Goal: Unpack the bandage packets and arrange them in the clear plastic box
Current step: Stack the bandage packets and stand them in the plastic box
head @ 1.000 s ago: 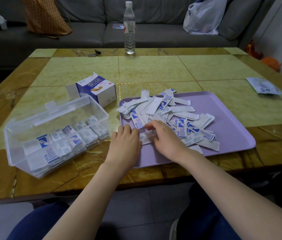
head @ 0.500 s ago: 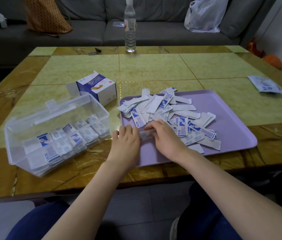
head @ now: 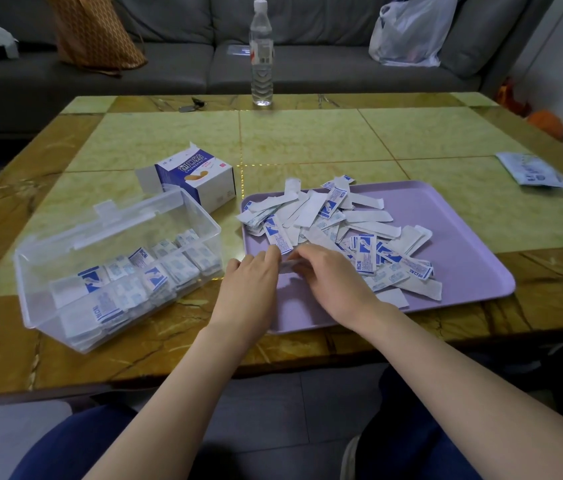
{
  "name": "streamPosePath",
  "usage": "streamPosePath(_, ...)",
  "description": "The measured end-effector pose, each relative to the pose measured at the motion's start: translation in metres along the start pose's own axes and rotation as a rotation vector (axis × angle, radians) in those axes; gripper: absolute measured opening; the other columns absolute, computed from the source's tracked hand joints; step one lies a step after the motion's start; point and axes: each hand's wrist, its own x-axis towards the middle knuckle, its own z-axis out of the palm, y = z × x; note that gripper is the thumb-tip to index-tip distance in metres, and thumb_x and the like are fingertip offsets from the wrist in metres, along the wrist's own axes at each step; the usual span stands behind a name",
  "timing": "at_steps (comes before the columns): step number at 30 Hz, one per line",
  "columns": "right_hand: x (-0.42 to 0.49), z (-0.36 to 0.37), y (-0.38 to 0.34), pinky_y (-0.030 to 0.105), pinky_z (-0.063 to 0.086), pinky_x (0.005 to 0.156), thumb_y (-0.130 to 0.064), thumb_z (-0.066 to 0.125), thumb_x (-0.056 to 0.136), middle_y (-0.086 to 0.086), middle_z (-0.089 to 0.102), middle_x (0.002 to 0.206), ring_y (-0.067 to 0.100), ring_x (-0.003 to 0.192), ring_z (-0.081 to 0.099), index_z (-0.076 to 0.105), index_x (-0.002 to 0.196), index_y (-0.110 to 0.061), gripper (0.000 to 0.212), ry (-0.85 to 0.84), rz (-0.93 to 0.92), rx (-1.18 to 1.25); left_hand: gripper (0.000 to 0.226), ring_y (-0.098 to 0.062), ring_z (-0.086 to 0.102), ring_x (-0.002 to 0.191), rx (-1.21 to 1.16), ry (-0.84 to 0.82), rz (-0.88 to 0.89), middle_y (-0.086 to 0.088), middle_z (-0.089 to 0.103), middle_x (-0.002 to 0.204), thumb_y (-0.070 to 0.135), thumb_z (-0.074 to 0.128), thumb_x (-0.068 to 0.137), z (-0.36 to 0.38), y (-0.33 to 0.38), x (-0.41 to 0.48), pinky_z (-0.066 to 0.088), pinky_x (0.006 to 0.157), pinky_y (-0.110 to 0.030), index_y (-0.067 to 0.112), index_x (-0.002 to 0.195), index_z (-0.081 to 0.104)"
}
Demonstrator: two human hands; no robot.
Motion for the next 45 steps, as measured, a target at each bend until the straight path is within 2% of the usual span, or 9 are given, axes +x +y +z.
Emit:
streamPosePath(5, 0.002, -0.020, -0.006, 0.024, 0.057, 0.067, -0.002, 0.065, 0.084, 0.009, 0.071, 0.075, 0.015, 0.066, 0.069, 0.070, 0.088, -0.009, 0.010, -0.005, 0.253, 0.547, 0.018, -0.018, 0.064, 0.066, -0.612, 0.028, -0.184, -0.005, 0.066, 0.074, 0.001, 0.044, 0.091, -0.017, -0.007, -0.002, 0.049, 0.067, -0.028, 0.013, 0.092, 0.057)
streamPosePath(10, 0.004, -0.031, -0.010, 0.016, 0.054, 0.058, 0.004, 0.063, 0.083, -0.001, 0.071, 0.065, 0.012, 0.060, 0.070, 0.068, 0.089, -0.006, 0.013, -0.074, 0.330, 0.839, 0.019, -0.006, 0.064, 0.053, -0.784, 0.096, -0.209, 0.001, 0.067, 0.073, 0.008, 0.050, 0.093, -0.031, -0.012, -0.009, 0.049, 0.062, -0.020, 0.021, 0.087, 0.063)
streamPosePath(15, -0.002, -0.023, -0.013, 0.018, 0.055, 0.063, -0.001, 0.067, 0.081, 0.000, 0.072, 0.070, 0.013, 0.068, 0.071, 0.071, 0.090, -0.011, 0.014, -0.075, 0.252, 0.735, 0.019, -0.009, 0.064, 0.065, -0.640, 0.195, -0.187, 0.004, 0.067, 0.071, 0.012, 0.053, 0.092, -0.035, -0.020, -0.021, 0.051, 0.067, -0.032, 0.028, 0.088, 0.062)
streamPosePath(20, -0.005, -0.015, -0.024, 0.019, 0.055, 0.065, 0.000, 0.065, 0.082, 0.002, 0.071, 0.079, 0.013, 0.068, 0.071, 0.069, 0.097, -0.011, 0.019, 0.018, 0.181, 0.681, 0.022, 0.001, 0.061, 0.071, -0.659, 0.174, -0.134, 0.013, 0.061, 0.068, 0.005, 0.046, 0.094, -0.041, -0.025, -0.032, 0.043, 0.065, -0.012, 0.022, 0.095, 0.061)
streamPosePath(25, -0.007, -0.009, -0.043, 0.018, 0.053, 0.072, -0.006, 0.063, 0.085, -0.003, 0.072, 0.080, 0.012, 0.078, 0.068, 0.068, 0.090, -0.030, 0.025, 0.011, 0.061, 0.491, 0.028, -0.008, 0.061, 0.071, -0.643, 0.086, -0.110, 0.004, 0.064, 0.077, 0.003, 0.040, 0.094, -0.045, -0.034, -0.045, 0.050, 0.071, -0.032, 0.027, 0.095, 0.054)
streamPosePath(28, -0.007, -0.009, -0.057, 0.019, 0.046, 0.068, -0.021, 0.063, 0.086, -0.001, 0.071, 0.080, 0.017, 0.078, 0.063, 0.072, 0.095, -0.021, 0.013, -0.014, -0.006, 0.395, 0.023, -0.005, 0.061, 0.074, -0.655, 0.211, -0.143, 0.007, 0.063, 0.076, 0.004, 0.042, 0.094, -0.052, -0.040, -0.051, 0.048, 0.070, -0.025, 0.026, 0.094, 0.049)
streamPosePath(32, -0.005, -0.007, -0.083, 0.030, 0.043, 0.067, -0.033, 0.049, 0.091, 0.007, 0.067, 0.075, 0.020, 0.072, 0.060, 0.070, 0.090, -0.008, 0.032, -0.065, -0.103, 0.291, 0.010, -0.007, 0.061, 0.076, -0.733, 0.399, -0.192, 0.005, 0.058, 0.085, 0.011, 0.046, 0.096, -0.065, -0.051, -0.056, 0.047, 0.067, -0.023, 0.020, 0.091, 0.045)
streamPosePath(38, 0.009, -0.005, -0.124, 0.016, 0.046, 0.072, -0.010, 0.057, 0.091, 0.001, 0.070, 0.088, 0.007, 0.080, 0.060, 0.071, 0.102, -0.009, 0.018, 0.132, -0.267, 0.214, 0.015, 0.001, 0.052, 0.079, -0.707, 0.524, -0.171, 0.015, 0.054, 0.080, 0.007, 0.052, 0.093, -0.082, -0.066, -0.067, 0.039, 0.066, -0.011, 0.021, 0.089, 0.046)
streamPosePath(45, 0.025, 0.000, -0.163, 0.014, 0.050, 0.068, -0.014, 0.066, 0.085, -0.012, 0.070, 0.081, 0.005, 0.077, 0.067, 0.074, 0.101, -0.015, 0.018, 0.007, -0.221, 0.324, 0.015, 0.009, 0.051, 0.080, -0.701, 0.675, -0.213, 0.020, 0.054, 0.083, 0.008, 0.054, 0.092, -0.095, -0.089, -0.077, 0.038, 0.069, -0.012, 0.022, 0.094, 0.050)
